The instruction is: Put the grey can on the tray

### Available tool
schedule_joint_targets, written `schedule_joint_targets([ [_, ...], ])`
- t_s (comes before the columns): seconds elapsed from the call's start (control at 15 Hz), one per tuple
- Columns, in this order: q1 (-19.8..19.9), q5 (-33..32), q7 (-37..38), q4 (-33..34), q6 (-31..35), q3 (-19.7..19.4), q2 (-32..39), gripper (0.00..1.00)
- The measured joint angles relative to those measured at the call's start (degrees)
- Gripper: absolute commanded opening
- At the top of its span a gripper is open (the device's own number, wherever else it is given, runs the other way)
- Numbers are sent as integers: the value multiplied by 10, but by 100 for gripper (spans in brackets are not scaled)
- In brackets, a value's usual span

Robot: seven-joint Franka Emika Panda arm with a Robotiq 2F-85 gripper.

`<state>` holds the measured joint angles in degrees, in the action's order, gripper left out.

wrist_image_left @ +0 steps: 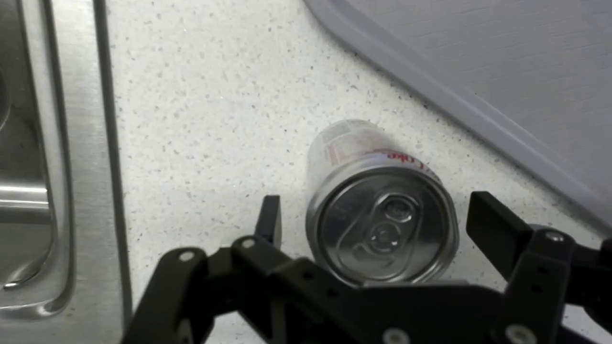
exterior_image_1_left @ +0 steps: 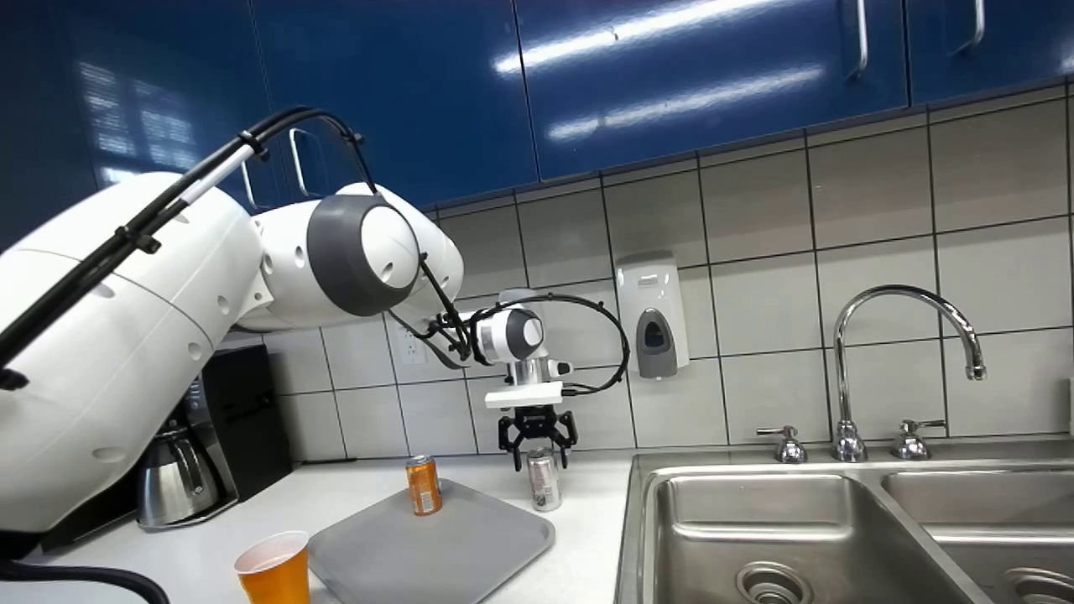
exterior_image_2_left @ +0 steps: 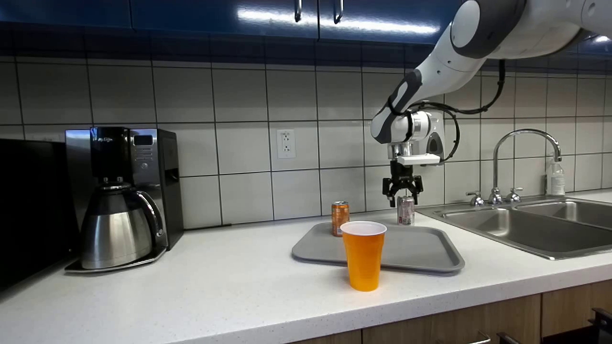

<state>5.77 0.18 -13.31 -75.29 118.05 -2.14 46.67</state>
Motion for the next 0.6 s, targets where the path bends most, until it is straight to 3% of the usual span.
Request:
schedule_joint_targets([
  [0.6, -2, -6, 0, 13, 0, 0, 17, 100],
])
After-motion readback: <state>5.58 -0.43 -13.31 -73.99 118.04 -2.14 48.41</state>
